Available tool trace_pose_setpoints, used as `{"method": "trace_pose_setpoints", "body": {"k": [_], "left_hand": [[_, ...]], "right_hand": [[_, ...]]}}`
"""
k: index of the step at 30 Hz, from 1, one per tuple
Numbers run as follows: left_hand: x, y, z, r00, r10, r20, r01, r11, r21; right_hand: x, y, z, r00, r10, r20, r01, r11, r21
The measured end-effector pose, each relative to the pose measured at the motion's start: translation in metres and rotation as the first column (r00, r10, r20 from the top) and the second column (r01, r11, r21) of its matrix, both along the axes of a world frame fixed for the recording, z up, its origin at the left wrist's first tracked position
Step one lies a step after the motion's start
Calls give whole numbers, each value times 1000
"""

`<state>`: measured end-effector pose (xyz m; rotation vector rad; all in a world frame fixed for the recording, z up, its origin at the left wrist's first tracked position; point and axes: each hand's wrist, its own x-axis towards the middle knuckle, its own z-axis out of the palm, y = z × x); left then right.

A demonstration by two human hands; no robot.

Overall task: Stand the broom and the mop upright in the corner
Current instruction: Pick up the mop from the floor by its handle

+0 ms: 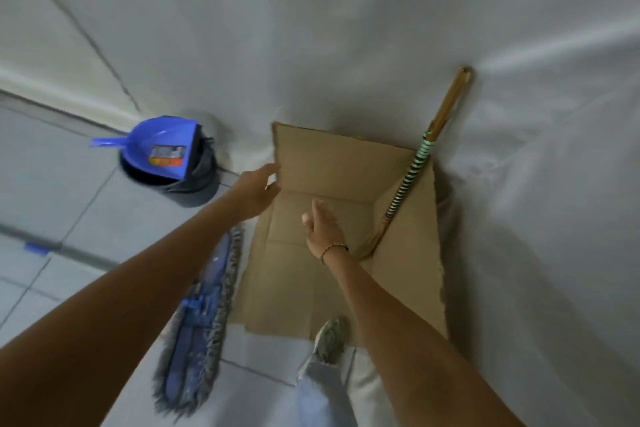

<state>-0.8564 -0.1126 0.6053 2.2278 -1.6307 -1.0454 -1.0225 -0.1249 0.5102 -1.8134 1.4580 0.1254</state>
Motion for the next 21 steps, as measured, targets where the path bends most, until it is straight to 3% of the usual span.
{"method": "trace_pose_setpoints", "body": {"k": [3,6,12,21], "left_hand": [[62,107,37,994,91,61,-91,996,-12],[116,217,63,989,127,79,-125,992,-30],[238,429,79,911,370,184,-382,923,33],[332,523,88,883,406,237,-429,902,55]], "right_hand": [[54,87,39,971,214,-106,-214,977,9],[104,168,76,952,286,-106,-284,958,33],[210,302,112,859,484,-168,-478,875,80],[360,382,141,748,649,-142,-636,761,128]]}}
